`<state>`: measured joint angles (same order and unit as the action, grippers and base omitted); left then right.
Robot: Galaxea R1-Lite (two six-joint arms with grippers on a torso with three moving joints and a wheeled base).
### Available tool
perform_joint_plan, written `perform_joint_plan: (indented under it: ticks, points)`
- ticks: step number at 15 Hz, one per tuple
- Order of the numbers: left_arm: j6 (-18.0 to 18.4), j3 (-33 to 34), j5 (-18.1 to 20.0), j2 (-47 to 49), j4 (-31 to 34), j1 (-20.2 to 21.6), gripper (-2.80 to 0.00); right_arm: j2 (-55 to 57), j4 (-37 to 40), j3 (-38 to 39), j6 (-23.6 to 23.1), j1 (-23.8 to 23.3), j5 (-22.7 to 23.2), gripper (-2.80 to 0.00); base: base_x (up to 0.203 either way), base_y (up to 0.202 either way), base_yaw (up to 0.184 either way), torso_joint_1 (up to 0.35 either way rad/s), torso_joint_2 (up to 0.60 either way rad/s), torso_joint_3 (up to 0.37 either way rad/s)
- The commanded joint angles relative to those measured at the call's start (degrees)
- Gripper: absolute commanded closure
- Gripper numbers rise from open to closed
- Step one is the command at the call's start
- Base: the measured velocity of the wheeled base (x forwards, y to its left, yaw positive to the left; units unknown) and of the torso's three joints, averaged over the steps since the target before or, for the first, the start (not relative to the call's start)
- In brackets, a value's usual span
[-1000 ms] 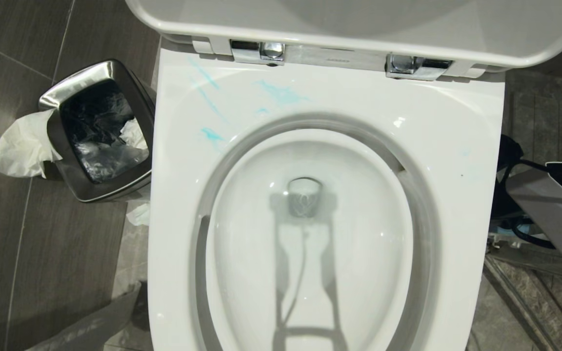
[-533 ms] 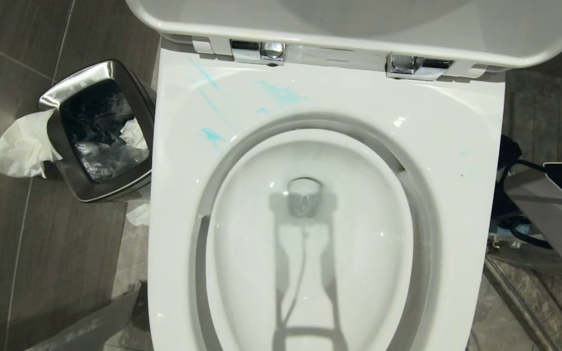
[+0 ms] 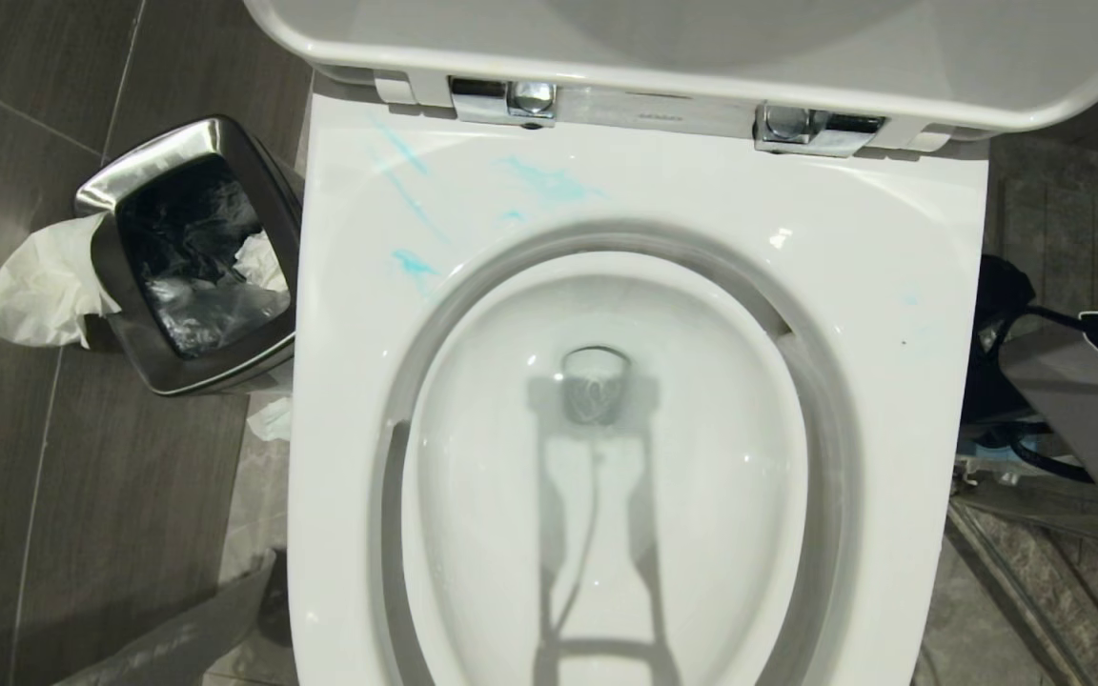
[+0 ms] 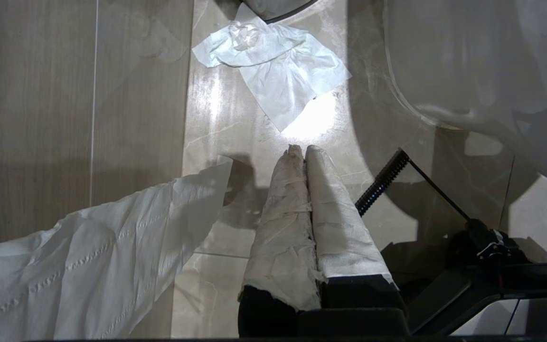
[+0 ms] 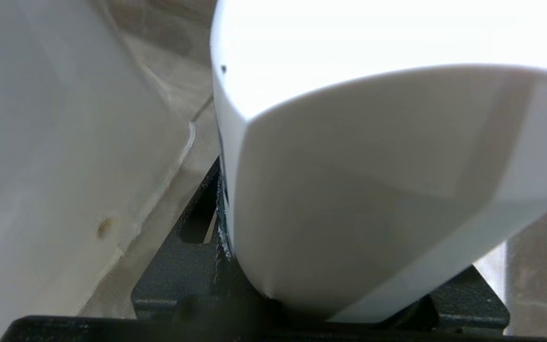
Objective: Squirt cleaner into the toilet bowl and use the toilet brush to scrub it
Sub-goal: Pour in the cleaning agent
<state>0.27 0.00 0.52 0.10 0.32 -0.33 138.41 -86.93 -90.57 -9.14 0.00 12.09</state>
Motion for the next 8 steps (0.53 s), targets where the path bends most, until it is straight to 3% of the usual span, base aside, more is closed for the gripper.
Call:
perform_joint_plan:
  ticks: [1,8]
  points:
    - [0.00,0.09,0.01,0.08,0.04,-0.02,0.00,-3.02,-0.73,1.56,-0.09,0.00,0.11,0.00,0.000,0.000,0.000,0.000,0.00,0.000]
    - [0.05,0.09,0.01,0.08,0.04,-0.02,0.00,-11.92,-0.73,9.22,-0.13,-1.05,0.04,0.00,0.000,0.000,0.000,0.000,0.00,0.000]
